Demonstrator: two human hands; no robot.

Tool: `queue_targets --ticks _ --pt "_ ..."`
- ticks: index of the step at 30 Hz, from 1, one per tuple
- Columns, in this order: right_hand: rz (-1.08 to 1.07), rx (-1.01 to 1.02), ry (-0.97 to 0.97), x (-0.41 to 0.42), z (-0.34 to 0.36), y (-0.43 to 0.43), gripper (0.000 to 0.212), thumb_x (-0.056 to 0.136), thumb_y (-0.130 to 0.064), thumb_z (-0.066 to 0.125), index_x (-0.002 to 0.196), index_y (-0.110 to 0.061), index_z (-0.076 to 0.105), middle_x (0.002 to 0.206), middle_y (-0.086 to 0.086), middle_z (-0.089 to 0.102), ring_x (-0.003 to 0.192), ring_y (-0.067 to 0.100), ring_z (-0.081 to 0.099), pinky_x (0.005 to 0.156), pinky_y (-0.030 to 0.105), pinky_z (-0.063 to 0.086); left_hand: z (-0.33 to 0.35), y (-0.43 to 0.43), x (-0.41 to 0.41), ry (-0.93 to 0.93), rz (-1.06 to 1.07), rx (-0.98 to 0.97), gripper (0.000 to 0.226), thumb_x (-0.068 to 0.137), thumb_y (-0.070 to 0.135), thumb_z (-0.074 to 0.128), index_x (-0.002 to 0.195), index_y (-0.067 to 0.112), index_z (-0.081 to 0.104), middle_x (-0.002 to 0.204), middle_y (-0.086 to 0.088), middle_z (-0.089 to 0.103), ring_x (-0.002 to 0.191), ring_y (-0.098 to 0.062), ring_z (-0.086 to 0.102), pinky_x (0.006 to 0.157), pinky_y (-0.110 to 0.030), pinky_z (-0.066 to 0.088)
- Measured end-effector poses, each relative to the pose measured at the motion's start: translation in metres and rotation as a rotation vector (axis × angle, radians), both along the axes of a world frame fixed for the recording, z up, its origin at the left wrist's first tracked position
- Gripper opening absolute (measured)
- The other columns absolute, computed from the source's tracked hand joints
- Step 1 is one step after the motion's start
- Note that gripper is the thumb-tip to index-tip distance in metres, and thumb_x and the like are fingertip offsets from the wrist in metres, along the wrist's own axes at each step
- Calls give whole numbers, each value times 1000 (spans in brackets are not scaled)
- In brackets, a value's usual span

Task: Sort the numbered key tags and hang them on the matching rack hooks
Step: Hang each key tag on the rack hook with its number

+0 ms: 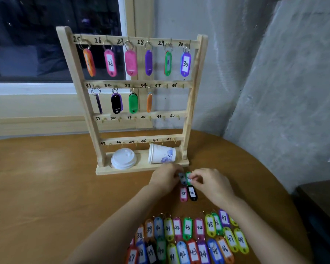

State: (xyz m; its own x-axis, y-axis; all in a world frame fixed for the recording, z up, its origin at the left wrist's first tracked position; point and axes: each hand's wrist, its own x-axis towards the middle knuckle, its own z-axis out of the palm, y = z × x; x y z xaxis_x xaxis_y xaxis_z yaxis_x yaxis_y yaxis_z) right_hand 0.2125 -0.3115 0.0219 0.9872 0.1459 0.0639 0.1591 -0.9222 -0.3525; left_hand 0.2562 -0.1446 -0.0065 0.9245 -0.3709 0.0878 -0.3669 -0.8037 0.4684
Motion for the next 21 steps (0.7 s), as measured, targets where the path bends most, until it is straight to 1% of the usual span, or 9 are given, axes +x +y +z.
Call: queue_targets --ticks 2,4,6,9,12,14,18,21 --pt "0 13 21 -1 -3 1 14 87 -37 64 100 -36 68 95 -20 68 80 -4 58 58 16 43 -3 -1 2 -22 7 0 19 87 20 60 104 26 65 111 2 64 102 -19 58 84 -37 51" --pt "3 20 35 -2 -5 3 14 86 -37 65 100 -37 67 95 -19 67 84 -1 59 61 20 46 -5 -2 3 -37 20 -16 14 88 21 60 99 26 65 107 3 64 98 -18 58 81 -36 51" --pt "14 18 34 -2 -6 6 17 86 -37 65 103 -36 66 98 -18 65 86 0 59 60 19 43 -6 -2 3 -48 38 -39 9 87 21 61 94 25 65 103 4 63 95 -17 58 79 -35 51" --pt "43 0 33 -2 -8 12 23 86 -37 66 108 -34 65 101 -16 63 89 2 58 57 17 35 -7 0 3 -60 50 -54 6 87 20 62 91 23 65 101 5 62 93 -15 57 77 -32 51" --pt "42 6 58 -1 -10 17 26 84 -37 68 110 -32 65 103 -15 61 92 6 59 62 22 39 -8 3 2 -61 51 -59 6 87 20 62 91 22 65 101 5 63 93 -15 57 76 -30 49" --pt "34 1 66 1 -11 19 23 84 -37 68 106 -32 66 103 -14 62 92 7 60 65 23 43 -8 5 2 -60 51 -59 7 87 19 62 92 22 65 101 4 63 93 -15 57 78 -32 50" --pt "-3 0 54 2 -10 23 8 87 -34 66 94 -31 67 97 -12 67 85 5 61 61 20 43 -5 7 0 -34 78 -72 6 88 18 61 91 19 65 101 2 64 92 -15 57 78 -32 52" --pt "-20 11 32 1 -4 23 8 88 -34 64 95 -31 68 96 -12 69 82 3 61 54 16 38 -2 12 -2 13 128 -133 6 88 18 60 90 20 65 98 2 65 89 -13 58 76 -29 53"
